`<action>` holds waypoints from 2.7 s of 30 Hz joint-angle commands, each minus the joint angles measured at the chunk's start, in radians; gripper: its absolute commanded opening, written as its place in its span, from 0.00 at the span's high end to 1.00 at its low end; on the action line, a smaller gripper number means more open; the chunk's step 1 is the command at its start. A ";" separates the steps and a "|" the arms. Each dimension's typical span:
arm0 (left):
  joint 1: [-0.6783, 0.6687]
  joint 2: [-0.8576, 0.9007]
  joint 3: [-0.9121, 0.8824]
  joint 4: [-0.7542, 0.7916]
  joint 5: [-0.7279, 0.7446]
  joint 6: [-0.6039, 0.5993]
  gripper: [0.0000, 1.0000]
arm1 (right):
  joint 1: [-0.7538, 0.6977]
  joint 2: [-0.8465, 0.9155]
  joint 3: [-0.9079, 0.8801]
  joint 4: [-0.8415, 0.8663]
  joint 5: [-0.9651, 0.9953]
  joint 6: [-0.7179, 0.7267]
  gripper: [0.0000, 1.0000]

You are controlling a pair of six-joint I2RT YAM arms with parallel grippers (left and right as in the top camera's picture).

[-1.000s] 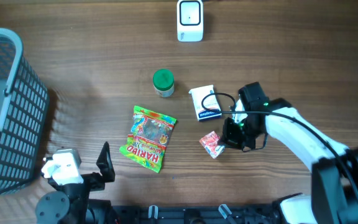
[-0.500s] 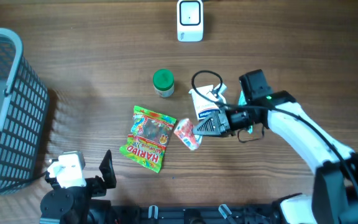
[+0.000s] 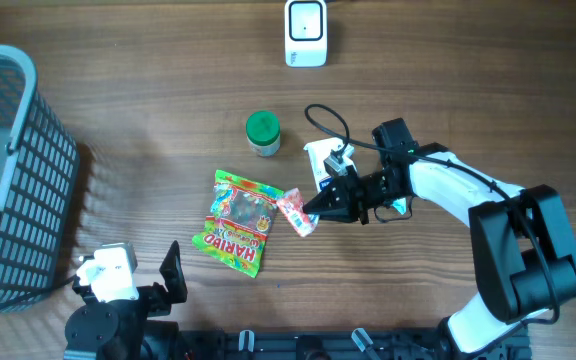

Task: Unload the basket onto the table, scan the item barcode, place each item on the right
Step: 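Carry the red pack to the table's right edge and release it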

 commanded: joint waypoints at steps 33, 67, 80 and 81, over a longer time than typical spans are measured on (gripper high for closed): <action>-0.008 -0.001 -0.005 0.003 -0.009 -0.003 0.00 | 0.096 0.419 0.720 0.909 1.555 -0.446 0.95; -0.008 -0.001 -0.005 0.003 -0.009 -0.003 0.00 | -0.605 0.103 0.723 0.174 1.726 -0.246 0.96; -0.008 -0.001 -0.005 0.003 -0.009 -0.003 0.00 | -0.867 0.327 0.723 0.130 1.814 -0.207 0.85; -0.007 -0.001 -0.005 0.003 -0.009 -0.003 0.00 | -0.892 0.327 0.723 0.123 1.815 -0.206 0.77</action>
